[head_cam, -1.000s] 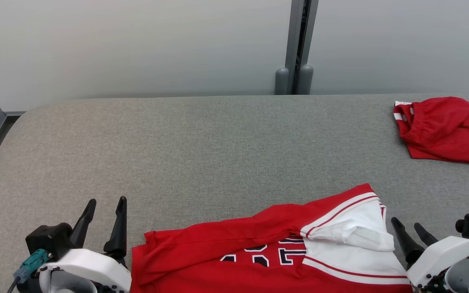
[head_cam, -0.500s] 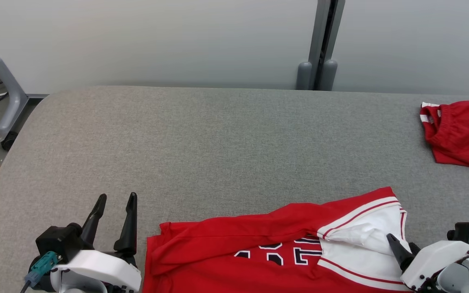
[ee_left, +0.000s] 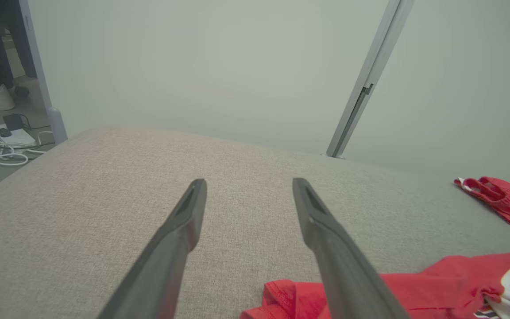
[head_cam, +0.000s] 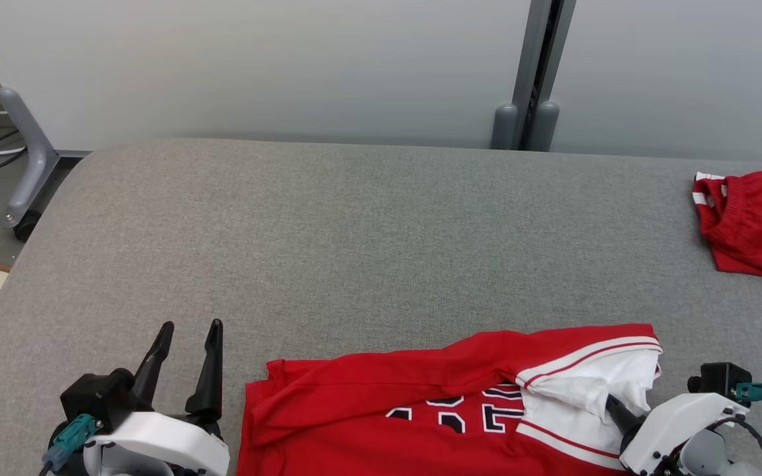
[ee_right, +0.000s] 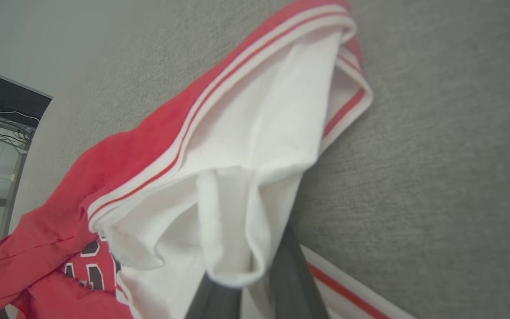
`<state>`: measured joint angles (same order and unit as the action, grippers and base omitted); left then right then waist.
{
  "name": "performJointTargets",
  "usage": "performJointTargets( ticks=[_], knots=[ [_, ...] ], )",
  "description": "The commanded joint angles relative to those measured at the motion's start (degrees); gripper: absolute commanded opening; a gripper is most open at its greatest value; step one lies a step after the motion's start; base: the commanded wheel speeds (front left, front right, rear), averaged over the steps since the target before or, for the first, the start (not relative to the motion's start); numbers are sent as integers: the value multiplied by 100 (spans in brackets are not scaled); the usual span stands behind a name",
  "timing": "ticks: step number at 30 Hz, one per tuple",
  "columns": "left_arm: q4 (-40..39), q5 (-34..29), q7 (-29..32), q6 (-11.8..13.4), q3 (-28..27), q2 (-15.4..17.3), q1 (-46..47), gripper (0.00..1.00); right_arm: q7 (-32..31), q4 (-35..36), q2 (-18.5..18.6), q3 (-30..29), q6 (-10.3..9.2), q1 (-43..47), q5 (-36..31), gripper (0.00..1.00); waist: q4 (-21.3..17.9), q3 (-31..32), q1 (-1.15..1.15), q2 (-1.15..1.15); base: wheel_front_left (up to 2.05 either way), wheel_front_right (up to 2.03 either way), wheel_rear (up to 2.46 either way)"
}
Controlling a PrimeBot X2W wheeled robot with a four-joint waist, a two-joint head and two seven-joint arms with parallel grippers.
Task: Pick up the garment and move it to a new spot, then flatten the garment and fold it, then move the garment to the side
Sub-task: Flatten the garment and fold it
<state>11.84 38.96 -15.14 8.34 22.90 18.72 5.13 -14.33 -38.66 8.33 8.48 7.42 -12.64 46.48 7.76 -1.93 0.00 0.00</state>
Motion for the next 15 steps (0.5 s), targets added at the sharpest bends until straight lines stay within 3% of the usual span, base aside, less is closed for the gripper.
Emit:
performJointTargets(
  ticks=[1, 15],
  knots=[
    [28, -51, -7, -42, -60, -21, -29, 100, 95, 30, 18, 77, 14, 58, 36, 0, -22, 9, 0, 0, 0, 0, 0],
    [-48, -289, -7, -181, -245, -123, 8, 100, 662, 248, 622, 34, 13, -536, -121, 0, -383, -87, 0, 0, 0, 0, 0]
  ],
)
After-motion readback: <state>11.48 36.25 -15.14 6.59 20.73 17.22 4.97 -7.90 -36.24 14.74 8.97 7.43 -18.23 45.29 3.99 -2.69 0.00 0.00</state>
